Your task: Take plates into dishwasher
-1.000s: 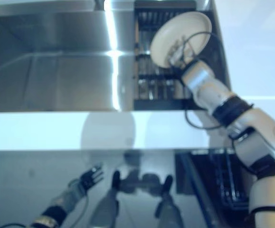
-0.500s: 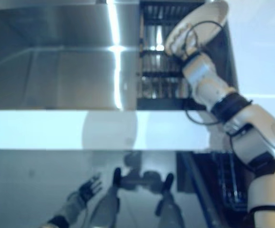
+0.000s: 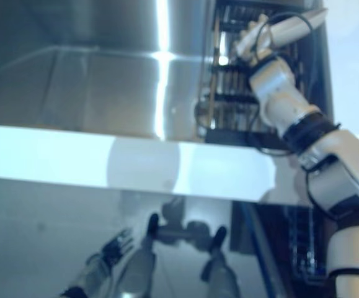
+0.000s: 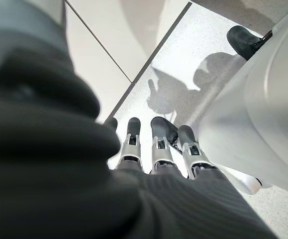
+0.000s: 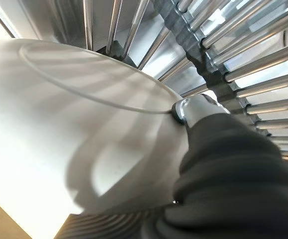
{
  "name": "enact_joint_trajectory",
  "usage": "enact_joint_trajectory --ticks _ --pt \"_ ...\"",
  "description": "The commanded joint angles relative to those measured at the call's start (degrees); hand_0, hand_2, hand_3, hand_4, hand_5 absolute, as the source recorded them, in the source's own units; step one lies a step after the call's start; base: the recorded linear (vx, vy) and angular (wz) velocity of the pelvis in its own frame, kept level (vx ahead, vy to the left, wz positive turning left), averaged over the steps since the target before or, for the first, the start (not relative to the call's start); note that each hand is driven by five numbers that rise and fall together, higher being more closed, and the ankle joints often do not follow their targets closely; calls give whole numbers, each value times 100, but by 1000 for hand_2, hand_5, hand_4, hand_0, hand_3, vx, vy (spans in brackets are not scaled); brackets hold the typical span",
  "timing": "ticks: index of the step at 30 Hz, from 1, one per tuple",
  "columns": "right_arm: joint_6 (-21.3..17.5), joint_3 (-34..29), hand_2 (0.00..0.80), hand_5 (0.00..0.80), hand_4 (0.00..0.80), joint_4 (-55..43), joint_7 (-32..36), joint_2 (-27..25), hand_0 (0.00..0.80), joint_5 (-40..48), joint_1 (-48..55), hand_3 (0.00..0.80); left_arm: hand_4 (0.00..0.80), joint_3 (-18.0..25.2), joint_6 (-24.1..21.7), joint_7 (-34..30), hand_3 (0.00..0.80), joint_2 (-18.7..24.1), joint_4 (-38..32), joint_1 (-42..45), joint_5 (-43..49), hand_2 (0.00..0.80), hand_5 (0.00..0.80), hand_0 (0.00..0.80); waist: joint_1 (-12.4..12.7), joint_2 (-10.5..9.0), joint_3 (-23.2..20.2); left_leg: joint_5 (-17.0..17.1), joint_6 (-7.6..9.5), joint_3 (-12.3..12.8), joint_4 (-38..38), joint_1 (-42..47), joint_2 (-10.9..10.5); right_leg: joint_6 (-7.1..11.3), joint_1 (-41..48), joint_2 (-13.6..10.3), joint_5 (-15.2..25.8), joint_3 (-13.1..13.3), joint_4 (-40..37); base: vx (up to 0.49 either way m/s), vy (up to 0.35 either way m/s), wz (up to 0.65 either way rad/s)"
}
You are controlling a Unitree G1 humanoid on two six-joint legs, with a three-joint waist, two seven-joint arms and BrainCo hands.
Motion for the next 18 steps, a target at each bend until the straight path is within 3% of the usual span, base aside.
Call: enact_joint_trajectory --ticks 1,10,18 --pt "166 340 800 800 800 81 -327 -364 800 467 -649 800 0 -192 -111 -108 0 110 57 35 315 0 0 0 -68 -321 -244 32 402 198 -81 -108 -415 273 87 -106 12 70 -9 0 0 0" --pt "70 190 800 800 800 -184 -673 -591 800 1515 -836 800 0 -68 -103 -35 0 136 146 116 485 0 0 0 -188 -483 -580 -78 403 289 -81 156 -376 286 313 -71 -66 186 -9 25 -10 -2" --pt "33 -109 800 800 800 -588 -944 -832 800 3190 -894 800 0 119 -111 -4 0 107 299 279 764 0 0 0 -366 -641 -1063 -231 384 397 -81 566 -309 282 630 -33 -174 368 -9 64 -18 -13"
